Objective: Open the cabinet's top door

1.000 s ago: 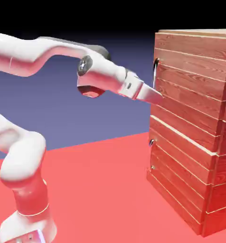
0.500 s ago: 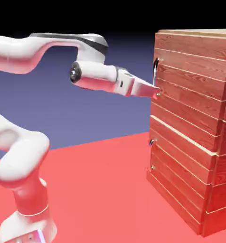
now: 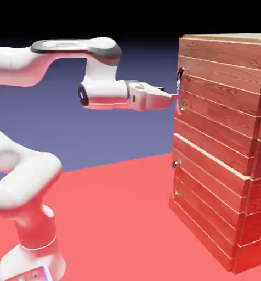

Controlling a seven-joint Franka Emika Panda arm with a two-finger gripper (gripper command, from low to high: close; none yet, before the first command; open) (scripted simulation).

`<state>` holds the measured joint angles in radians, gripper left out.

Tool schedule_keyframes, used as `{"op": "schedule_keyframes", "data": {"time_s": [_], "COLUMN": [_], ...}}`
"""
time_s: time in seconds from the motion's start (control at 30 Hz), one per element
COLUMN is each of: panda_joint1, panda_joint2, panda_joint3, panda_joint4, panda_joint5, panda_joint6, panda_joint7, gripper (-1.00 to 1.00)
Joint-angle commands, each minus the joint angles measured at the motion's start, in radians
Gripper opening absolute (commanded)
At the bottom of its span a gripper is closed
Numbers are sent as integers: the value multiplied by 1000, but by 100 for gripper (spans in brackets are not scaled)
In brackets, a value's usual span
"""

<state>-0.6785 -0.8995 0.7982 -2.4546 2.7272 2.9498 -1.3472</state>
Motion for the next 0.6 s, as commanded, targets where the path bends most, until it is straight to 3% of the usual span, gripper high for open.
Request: {"op": "schedule_keyframes", "data": {"time_s": [0.0,0.3,0.33,0.57], "panda_joint1": [-11,-204,-204,13], "panda_joint2": [-5,83,83,133], "panda_joint3": [13,149,149,-34], "panda_joint4": [6,137,137,54], "panda_joint5": [44,170,170,143], "panda_joint6": [-1,-47,-47,-80], "panda_joint7": [-33,-137,-137,-245], "gripper": [0,0,-100,-100]}}
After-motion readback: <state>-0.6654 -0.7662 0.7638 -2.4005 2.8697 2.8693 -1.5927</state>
